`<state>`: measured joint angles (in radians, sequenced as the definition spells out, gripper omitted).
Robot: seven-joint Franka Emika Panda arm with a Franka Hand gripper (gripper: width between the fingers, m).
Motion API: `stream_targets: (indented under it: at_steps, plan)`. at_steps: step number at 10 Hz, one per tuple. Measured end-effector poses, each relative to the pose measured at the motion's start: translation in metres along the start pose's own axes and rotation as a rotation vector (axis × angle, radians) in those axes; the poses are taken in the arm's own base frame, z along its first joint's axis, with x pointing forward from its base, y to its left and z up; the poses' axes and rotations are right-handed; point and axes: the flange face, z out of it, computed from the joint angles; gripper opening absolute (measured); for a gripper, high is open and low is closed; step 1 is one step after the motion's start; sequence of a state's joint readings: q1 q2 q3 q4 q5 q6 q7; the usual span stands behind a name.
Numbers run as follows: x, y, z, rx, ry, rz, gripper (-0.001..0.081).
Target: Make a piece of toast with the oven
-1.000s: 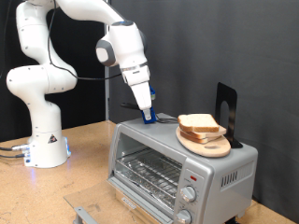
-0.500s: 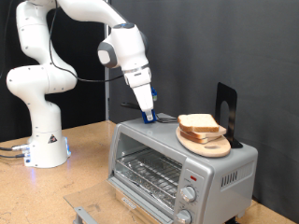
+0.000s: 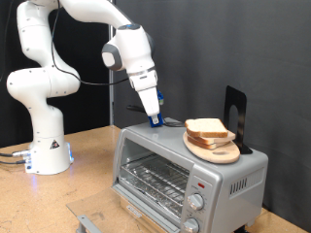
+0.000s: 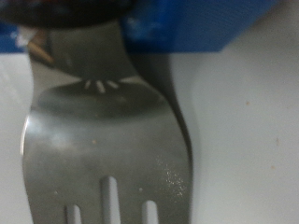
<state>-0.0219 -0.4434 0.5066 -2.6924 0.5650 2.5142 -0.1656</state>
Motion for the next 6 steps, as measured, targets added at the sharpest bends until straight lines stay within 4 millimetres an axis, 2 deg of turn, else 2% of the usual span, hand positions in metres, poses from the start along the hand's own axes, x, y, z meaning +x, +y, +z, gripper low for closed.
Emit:
stream_targets:
  at_steps: [3,6]
  plan:
    - [0.000,0.003,-0.003,0.030,0.001,0.030,0.0381]
    - [0.003,0.009,-0.029,0.121,0.017,0.041,0.0381]
